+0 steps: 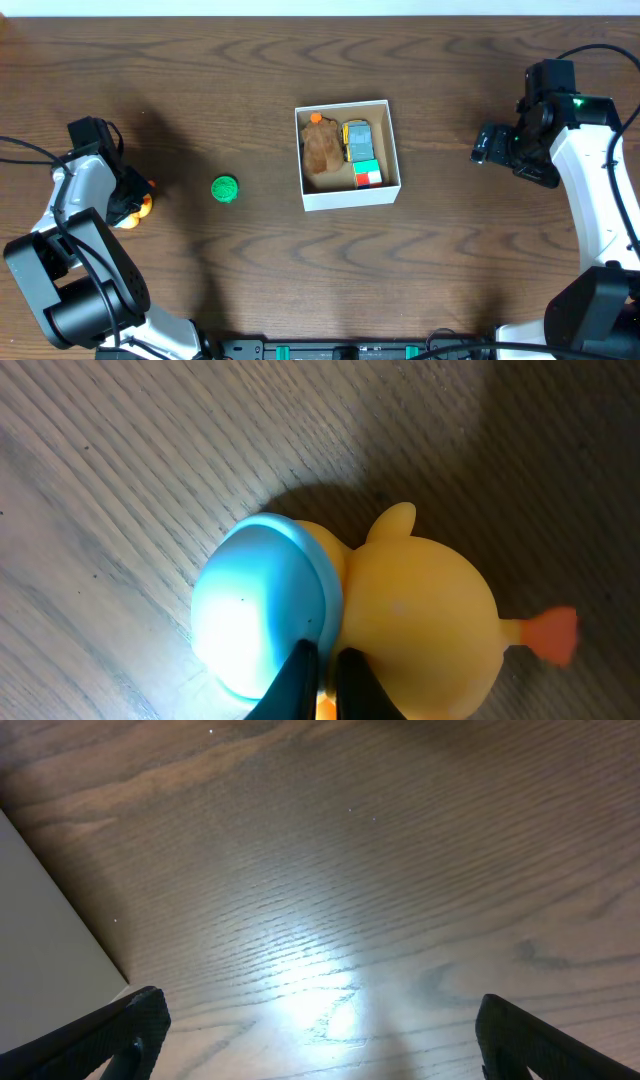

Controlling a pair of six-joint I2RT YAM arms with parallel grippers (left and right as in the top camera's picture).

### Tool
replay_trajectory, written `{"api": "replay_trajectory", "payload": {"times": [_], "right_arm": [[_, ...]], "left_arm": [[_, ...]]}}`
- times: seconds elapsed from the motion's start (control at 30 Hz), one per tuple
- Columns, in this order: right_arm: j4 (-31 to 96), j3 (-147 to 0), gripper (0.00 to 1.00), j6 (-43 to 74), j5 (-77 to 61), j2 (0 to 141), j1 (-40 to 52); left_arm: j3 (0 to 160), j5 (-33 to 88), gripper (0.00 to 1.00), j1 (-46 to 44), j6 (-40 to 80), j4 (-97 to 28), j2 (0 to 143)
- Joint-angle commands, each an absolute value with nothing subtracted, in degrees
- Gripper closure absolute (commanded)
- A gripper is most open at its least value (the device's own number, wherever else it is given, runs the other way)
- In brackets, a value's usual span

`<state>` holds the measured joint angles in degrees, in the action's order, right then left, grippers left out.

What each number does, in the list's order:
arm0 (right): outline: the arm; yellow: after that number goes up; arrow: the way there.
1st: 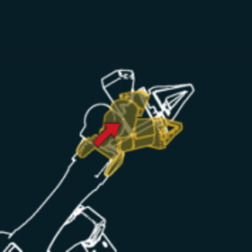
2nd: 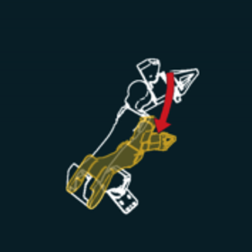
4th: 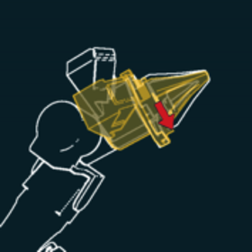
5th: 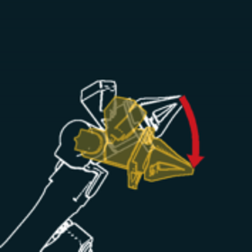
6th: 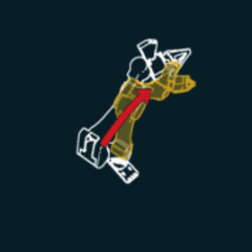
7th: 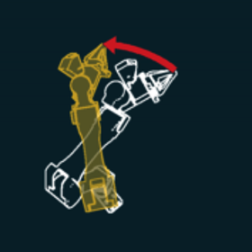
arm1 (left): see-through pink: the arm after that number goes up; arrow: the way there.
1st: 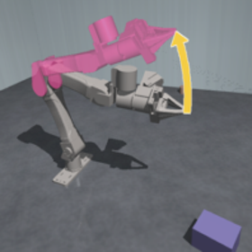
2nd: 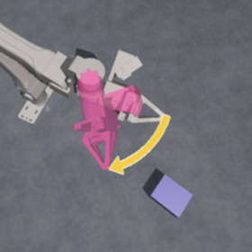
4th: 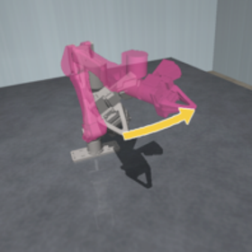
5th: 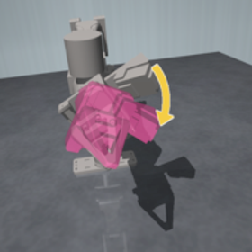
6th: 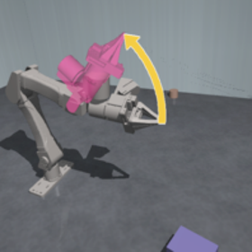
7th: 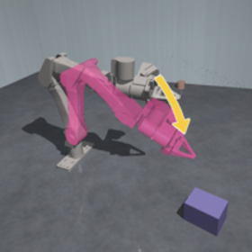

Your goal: Pack container

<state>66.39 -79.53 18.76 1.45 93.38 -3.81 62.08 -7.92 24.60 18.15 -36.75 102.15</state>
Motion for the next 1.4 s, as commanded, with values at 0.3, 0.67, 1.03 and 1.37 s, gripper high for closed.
{"api": "replay_trajectory", "payload": {"times": [0.3,0.67,1.03,1.37], "right_arm": [[66.43,-79.26,0.01,17.91,1.48,94.0,-4.12],[66.46,-79.26,0.01,17.91,1.45,94.0,-4.1],[66.37,-79.26,0.01,17.91,1.48,94.0,-4.1],[66.19,-79.26,0.01,17.91,1.45,94.0,-4.1]], "left_arm": [[61.76,-7.16,0.41,24.69,17.54,-36.53,103.61],[61.76,-7.14,0.3,24.64,14.85,-33.45,103.61],[61.76,-7.05,0.25,24.4,12.97,-33.08,103.61],[61.76,-6.48,0.19,22.44,8.58,-31.57,103.61]]}}
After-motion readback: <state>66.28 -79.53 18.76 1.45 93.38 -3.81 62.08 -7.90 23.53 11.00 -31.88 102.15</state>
